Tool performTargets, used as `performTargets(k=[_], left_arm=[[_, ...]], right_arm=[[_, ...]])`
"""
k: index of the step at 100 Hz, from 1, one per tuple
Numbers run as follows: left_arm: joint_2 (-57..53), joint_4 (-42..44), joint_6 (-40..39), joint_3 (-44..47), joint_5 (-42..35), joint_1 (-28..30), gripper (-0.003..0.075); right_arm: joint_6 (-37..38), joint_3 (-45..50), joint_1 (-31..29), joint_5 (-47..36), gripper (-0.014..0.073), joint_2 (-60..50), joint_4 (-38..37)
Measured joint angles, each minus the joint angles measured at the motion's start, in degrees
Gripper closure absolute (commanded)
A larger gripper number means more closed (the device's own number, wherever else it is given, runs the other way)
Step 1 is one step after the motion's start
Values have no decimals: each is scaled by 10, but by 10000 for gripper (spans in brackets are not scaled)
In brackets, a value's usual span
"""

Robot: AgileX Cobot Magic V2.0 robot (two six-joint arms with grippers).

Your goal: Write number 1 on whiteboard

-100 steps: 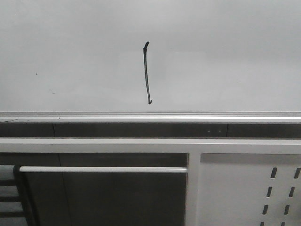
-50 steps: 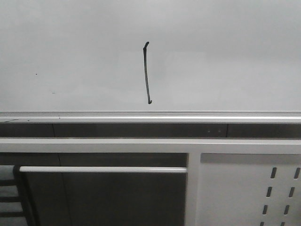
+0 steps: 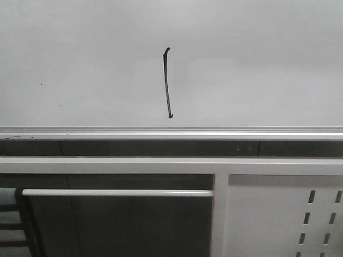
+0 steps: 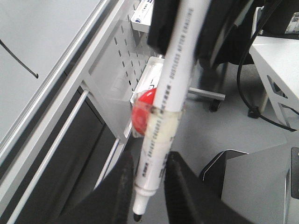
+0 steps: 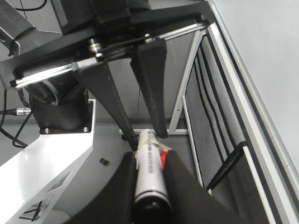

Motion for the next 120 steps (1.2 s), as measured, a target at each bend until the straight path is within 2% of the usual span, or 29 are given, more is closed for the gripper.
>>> performTargets(k=[39, 120], left_arm=[[15, 0, 1, -2, 13, -1, 692], [20, -2, 4, -2, 18, -2, 683]], right_arm=[[0, 0, -1, 4, 645, 1, 0], [0, 0, -1, 11, 645, 1, 0]])
